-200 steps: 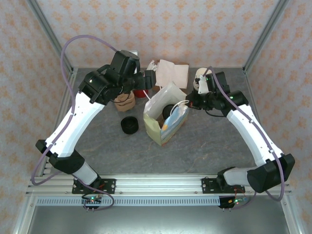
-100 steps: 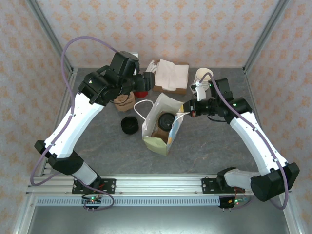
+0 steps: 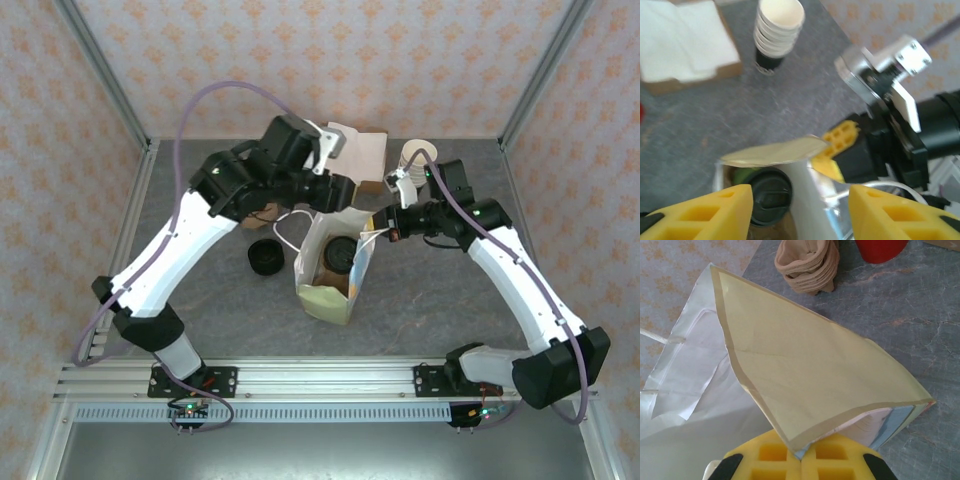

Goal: Pack the takeout coffee

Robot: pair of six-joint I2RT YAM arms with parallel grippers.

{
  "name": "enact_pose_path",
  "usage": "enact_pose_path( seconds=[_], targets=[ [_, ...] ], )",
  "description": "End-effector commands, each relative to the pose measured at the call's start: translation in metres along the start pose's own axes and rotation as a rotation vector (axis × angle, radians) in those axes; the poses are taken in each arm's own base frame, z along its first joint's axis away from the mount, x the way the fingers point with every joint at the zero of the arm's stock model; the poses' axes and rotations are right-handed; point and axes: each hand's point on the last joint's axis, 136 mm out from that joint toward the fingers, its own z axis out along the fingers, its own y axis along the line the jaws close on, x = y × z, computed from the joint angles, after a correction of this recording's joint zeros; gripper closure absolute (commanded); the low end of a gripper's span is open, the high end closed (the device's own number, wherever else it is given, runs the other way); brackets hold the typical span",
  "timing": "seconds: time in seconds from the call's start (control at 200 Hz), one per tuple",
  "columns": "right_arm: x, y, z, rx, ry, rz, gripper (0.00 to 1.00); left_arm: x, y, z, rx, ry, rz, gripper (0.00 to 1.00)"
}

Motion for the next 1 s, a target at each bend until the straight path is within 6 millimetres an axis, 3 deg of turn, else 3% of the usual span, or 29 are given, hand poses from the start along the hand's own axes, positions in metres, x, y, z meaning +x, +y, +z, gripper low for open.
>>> enact_pose_path(
  seconds=[0.0, 0.345, 0.51, 0.766, 0.996],
  targets=[
    [-0.009, 0.002, 0.003, -0.028, -0.031, -0.055, 1.0, 0.029, -0.014, 0.017, 0.076, 0.134, 0.014, 0.54],
    [-0.014, -0.009, 0.004, -0.024, -0.063, -0.054, 1.0, 0.092, 0.008, 0.055, 0.001, 0.319, -0.042, 0.59],
    [-0.015, -0.01, 0.004, -0.037, -0.078, -0.065, 1.0, 0.103, 0.016, 0.068, -0.031, 0.351, -0.075, 0.62],
    [-0.017, -0.005, 0.002, -0.059, -0.095, -0.083, 1.0, 0.103, 0.031, 0.078, -0.114, 0.342, -0.12, 0.63],
    [-0.025, -0.006, -0.014, -0.011, -0.176, -0.091, 0.63, 0.106, 0.037, 0.087, -0.148, 0.339, -0.131, 0.64]
  ],
)
